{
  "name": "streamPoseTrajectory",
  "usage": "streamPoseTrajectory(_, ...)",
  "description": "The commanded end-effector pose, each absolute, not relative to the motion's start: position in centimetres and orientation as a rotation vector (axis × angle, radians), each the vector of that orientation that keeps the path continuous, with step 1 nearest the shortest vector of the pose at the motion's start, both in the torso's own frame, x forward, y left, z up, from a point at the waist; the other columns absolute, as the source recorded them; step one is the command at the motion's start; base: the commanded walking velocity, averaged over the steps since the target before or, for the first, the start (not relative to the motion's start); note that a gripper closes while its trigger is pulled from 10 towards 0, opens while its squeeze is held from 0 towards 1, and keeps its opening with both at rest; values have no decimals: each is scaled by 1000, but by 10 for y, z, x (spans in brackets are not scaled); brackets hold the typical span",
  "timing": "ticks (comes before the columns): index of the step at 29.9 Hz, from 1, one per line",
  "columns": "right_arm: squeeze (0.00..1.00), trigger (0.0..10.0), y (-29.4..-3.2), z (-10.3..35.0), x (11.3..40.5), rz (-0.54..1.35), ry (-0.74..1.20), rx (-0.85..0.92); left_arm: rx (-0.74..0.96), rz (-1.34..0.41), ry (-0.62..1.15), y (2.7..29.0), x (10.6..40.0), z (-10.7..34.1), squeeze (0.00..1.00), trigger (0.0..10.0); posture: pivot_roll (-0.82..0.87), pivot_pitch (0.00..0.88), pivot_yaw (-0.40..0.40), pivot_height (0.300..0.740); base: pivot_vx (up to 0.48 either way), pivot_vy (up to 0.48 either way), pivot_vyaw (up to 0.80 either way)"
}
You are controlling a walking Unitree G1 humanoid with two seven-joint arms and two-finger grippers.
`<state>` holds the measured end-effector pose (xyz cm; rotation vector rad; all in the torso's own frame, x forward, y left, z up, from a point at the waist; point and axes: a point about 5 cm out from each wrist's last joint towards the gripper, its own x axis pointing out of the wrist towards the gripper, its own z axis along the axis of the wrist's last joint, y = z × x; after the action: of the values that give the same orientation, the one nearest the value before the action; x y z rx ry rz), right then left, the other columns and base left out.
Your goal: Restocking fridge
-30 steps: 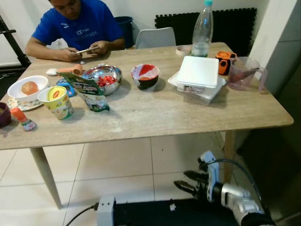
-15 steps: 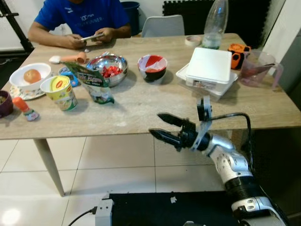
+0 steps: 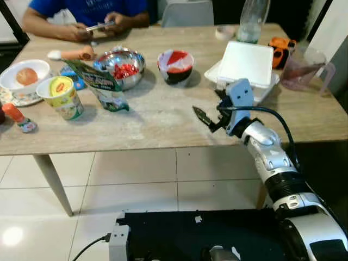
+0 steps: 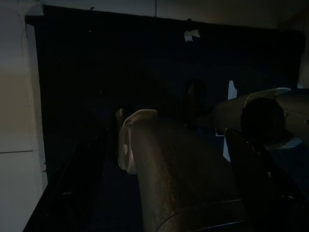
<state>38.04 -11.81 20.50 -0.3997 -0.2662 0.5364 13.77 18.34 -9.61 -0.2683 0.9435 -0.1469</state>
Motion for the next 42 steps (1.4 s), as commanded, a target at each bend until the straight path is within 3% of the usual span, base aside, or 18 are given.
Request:
streamPoseTrajectory(1, 0, 10000, -115, 213, 381, 524, -318, -496, -289, -132, 1038, 186, 110, -105, 0, 10000, 9, 219, -21, 740, 0, 0, 0)
streamPoseTrajectory(8, 0, 10000, -107, 227, 382, 523, -462, -782, -289, -144, 1027, 185, 113, -105, 0, 10000, 6, 238, -23, 740, 0, 0, 0)
streamPoseTrajectory(16, 0, 10000, -108, 207, 387, 520, -378, -1030, -291, -153, 1026, 183, 111, -105, 0, 10000, 7, 258, -26, 740, 0, 0, 0)
streamPoseTrajectory(18, 0, 10000, -120, 211, 394, 411, -395, -1117, -292, -160, 1026, 182, 108, -105, 0, 10000, 17, 272, -27, 740, 0, 0, 0)
streamPoseTrajectory(29, 0, 10000, -143, 242, 403, 223, -504, -1281, -287, -148, 1035, 190, 99, -106, 0, 10000, 30, 319, -40, 740, 0, 0, 0)
streamPoseTrajectory(42, 0, 10000, -155, 231, 409, 151, -423, -1361, -284, -150, 1030, 193, 98, -106, 0, 10000, 35, 355, -42, 740, 0, 0, 0)
